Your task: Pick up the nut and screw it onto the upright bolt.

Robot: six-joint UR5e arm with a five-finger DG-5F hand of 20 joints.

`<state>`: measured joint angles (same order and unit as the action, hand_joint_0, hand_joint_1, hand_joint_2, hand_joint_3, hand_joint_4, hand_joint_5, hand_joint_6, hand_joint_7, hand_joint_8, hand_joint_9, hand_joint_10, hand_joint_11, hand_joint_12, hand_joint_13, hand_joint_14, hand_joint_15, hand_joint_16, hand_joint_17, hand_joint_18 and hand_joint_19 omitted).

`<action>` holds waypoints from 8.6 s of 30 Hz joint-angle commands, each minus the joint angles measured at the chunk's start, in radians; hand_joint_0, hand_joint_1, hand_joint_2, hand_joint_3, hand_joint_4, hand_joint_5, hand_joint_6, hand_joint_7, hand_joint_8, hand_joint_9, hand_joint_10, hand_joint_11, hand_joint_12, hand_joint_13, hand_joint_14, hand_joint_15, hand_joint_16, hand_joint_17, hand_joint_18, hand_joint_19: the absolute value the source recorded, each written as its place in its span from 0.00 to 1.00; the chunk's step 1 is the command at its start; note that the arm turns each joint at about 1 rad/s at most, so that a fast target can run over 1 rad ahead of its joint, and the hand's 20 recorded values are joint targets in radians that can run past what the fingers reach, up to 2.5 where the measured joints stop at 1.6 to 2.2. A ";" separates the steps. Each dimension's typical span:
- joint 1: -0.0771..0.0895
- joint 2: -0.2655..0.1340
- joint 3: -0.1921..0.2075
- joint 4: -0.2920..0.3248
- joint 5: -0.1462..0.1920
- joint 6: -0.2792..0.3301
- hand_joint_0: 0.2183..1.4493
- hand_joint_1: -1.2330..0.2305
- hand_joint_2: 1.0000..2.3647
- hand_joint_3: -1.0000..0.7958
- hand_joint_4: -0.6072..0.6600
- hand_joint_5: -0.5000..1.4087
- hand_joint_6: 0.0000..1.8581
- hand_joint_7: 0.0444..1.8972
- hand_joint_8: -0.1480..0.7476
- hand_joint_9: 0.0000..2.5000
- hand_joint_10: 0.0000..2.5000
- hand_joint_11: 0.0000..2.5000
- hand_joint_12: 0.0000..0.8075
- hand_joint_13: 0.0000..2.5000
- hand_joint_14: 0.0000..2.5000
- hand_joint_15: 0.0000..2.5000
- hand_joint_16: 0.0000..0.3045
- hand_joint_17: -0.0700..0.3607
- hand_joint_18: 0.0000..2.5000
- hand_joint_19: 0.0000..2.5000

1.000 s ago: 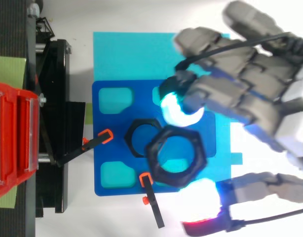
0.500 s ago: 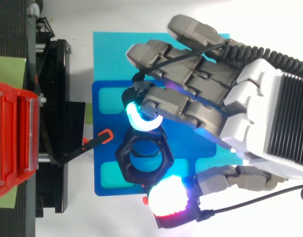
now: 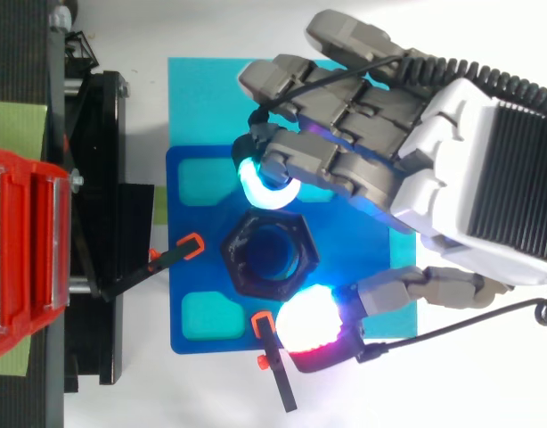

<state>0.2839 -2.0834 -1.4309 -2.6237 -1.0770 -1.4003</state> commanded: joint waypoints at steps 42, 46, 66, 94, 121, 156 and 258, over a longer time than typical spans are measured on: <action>-0.011 -0.021 0.000 0.002 -0.070 0.009 0.26 0.46 0.00 0.28 0.71 0.20 0.27 0.66 0.51 0.22 0.00 0.00 0.41 0.21 0.00 0.00 0.12 0.35 0.15 0.01; -0.014 -0.021 -0.013 -0.004 -0.073 0.009 0.26 0.46 0.00 0.28 0.71 0.20 0.27 0.66 0.51 0.22 0.00 0.00 0.41 0.21 0.00 0.00 0.12 0.35 0.15 0.01; -0.040 -0.021 -0.060 0.060 -0.104 0.020 0.24 0.46 0.00 0.28 0.71 0.19 0.27 0.60 0.51 0.22 0.00 0.00 0.42 0.21 0.00 0.00 0.12 0.36 0.14 0.01; -0.095 -0.021 -0.060 0.068 -0.208 0.021 0.07 0.51 0.00 0.28 0.65 0.12 0.27 0.30 0.52 0.08 0.00 0.00 0.57 0.10 0.00 0.00 0.20 0.49 0.00 0.00; -0.084 -0.021 0.061 0.040 -0.371 0.063 0.15 0.77 0.00 0.28 0.69 0.16 0.27 0.38 0.51 0.12 0.00 0.00 0.52 0.12 0.00 0.00 0.18 0.45 0.01 0.00; -0.112 -0.087 0.081 -0.019 -0.397 0.147 0.20 0.77 0.00 0.28 0.70 0.19 0.27 0.54 0.51 0.15 0.00 0.00 0.46 0.15 0.00 0.00 0.14 0.38 0.04 0.00; -0.176 -0.121 0.213 -0.242 -0.540 0.135 0.22 0.72 0.00 0.28 0.71 0.22 0.27 0.60 0.50 0.28 0.00 0.00 0.38 0.20 0.00 0.00 0.11 0.34 0.09 0.00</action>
<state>0.1113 -2.2043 -1.2189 -2.8646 -1.6166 -1.2654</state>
